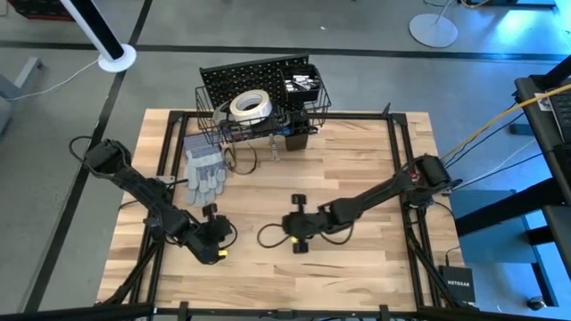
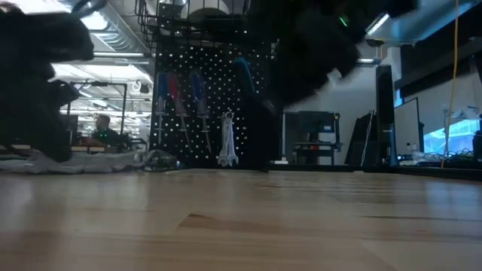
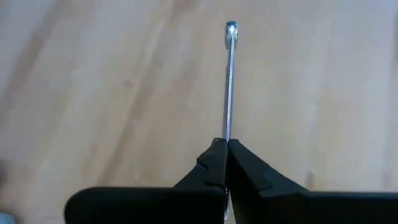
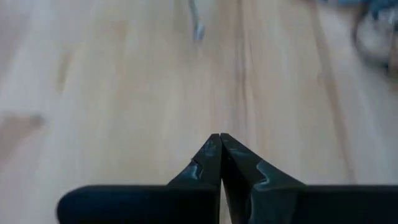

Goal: Hang tools onto peg board
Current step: Hang the wrench on the pegboard

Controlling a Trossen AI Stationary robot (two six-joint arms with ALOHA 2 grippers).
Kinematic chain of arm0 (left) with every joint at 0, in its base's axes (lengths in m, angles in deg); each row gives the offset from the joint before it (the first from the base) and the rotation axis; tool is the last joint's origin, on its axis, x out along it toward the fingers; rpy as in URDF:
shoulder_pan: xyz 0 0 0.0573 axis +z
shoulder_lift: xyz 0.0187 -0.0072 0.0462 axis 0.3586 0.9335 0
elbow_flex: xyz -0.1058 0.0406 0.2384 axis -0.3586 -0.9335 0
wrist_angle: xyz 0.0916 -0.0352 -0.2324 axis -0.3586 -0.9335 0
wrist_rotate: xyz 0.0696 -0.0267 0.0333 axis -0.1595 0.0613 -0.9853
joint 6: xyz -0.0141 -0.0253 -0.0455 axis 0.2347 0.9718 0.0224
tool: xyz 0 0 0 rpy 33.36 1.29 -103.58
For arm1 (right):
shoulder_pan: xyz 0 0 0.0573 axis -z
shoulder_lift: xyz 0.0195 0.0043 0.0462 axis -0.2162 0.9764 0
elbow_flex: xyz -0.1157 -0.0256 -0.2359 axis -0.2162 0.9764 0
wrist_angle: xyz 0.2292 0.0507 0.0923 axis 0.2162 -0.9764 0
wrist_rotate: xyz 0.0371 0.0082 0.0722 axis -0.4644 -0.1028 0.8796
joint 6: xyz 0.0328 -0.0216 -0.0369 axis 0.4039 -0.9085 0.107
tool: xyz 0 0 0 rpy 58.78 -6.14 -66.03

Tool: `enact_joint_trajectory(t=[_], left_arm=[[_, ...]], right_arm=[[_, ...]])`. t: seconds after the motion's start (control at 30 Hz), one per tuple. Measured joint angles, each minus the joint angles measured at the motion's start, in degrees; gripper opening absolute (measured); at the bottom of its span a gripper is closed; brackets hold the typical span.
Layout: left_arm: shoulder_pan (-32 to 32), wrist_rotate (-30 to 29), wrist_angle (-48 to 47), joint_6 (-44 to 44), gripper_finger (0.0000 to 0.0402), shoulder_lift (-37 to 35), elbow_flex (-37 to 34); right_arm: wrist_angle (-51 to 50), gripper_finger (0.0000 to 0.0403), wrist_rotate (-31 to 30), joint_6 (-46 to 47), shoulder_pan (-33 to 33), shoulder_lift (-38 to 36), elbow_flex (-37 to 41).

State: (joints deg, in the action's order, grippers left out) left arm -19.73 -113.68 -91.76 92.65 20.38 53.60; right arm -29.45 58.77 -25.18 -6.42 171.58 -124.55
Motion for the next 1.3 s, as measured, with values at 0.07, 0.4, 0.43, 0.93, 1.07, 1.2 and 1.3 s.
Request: enact_joint_trajectory(t=[0.07,0.4,0.43,0.93,1.07,1.2,1.3], left_arm=[[1.04,-0.65,-0.32,-0.04,0.0004,0.02,-0.02],[9.68,-6.07,7.46,-7.08,0.0003,-1.67,0.04],[11.14,-6.07,8.68,-8.42,0.0002,-2.00,-0.08],[38.60,10.76,61.54,-24.70,0.0000,-3.08,-17.24],[43.72,13.94,66.37,-25.91,0.0000,-2.99,-18.92],[47.63,16.03,66.49,-26.07,0.0000,-3.02,-19.02],[49.44,16.90,66.56,-25.94,0.0000,-3.02,-18.99]], right_arm=[[1.65,0.0010,-0.90,2.26,-0.40,-2.15,4.52],[10.87,0.0010,-9.86,16.74,-8.23,-12.62,19.66],[12.61,0.0010,-11.38,18.10,-9.43,-13.27,20.89],[26.53,0.0010,-18.24,22.91,-14.50,-13.57,31.66],[26.88,0.0010,-18.24,22.91,-14.50,-13.57,31.57],[26.86,0.0010,-18.57,22.90,-14.46,-13.57,31.57],[26.69,0.0010,-18.86,22.89,-14.46,-13.57,31.57]])
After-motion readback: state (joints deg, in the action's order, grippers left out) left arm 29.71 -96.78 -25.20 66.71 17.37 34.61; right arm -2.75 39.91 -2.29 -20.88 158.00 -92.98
